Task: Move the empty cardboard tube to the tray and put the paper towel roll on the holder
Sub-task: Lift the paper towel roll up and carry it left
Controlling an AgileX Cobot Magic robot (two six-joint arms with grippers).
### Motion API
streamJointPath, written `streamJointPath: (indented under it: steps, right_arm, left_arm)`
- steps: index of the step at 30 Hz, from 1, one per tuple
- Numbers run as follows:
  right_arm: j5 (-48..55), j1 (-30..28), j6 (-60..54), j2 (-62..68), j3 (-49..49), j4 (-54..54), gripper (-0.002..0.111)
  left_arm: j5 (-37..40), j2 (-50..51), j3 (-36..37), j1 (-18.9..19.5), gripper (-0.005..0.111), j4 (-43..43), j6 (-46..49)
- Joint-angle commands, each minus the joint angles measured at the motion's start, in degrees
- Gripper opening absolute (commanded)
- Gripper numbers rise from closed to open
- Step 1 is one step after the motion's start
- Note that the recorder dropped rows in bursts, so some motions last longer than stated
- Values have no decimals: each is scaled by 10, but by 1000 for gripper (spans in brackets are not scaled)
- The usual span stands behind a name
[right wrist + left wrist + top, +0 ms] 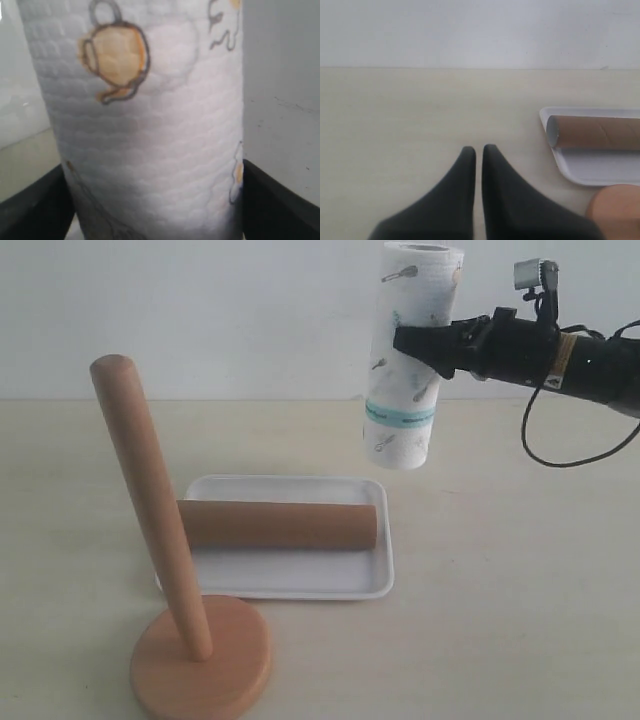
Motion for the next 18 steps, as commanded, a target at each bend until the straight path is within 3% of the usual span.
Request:
streamJointPath:
  steps: [1, 13, 18]
  right_arm:
    - [-25, -2, 20, -59, -3, -78, 0]
    - [-25, -2, 191, -257, -3, -231, 0]
    - [-25, 1, 239, -321, 16, -248, 0]
  left_arm:
    - [-1, -2, 2, 3, 4, -4, 2]
    - [-1, -2, 2, 3, 4, -4, 2]
    - [-1, -2, 2, 3, 4, -4, 2]
